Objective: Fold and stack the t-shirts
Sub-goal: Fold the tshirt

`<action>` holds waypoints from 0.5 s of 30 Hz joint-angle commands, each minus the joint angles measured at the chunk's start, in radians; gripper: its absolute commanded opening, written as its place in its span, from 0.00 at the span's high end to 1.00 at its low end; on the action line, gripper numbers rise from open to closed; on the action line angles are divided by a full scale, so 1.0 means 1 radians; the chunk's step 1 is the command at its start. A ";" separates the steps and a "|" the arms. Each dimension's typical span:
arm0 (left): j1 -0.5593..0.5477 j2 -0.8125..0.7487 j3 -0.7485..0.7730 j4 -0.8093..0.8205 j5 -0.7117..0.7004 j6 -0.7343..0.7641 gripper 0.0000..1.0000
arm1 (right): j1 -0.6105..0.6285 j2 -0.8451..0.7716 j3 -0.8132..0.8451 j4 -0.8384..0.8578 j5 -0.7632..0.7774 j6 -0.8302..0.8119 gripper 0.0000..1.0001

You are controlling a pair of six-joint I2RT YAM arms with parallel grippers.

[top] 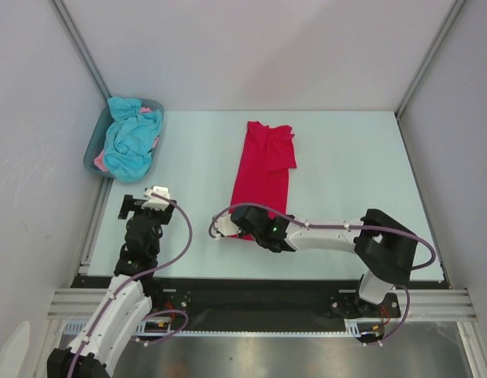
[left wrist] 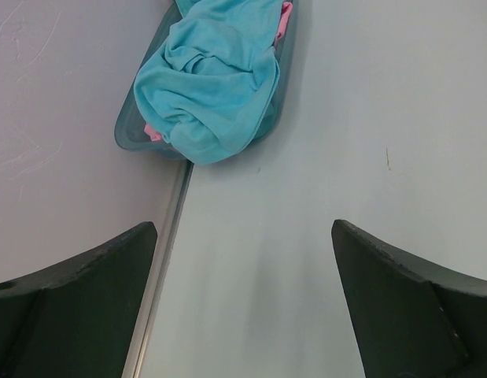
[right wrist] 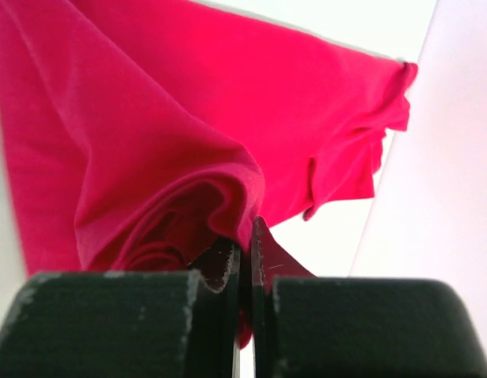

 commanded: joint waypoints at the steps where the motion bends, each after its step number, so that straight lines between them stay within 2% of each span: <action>1: 0.009 0.003 -0.004 0.045 0.017 0.002 0.00 | -0.053 0.032 0.012 0.150 -0.005 -0.067 1.00; 15: 0.011 0.017 -0.008 0.054 0.016 0.005 0.00 | -0.188 0.170 0.087 0.300 -0.048 -0.155 1.00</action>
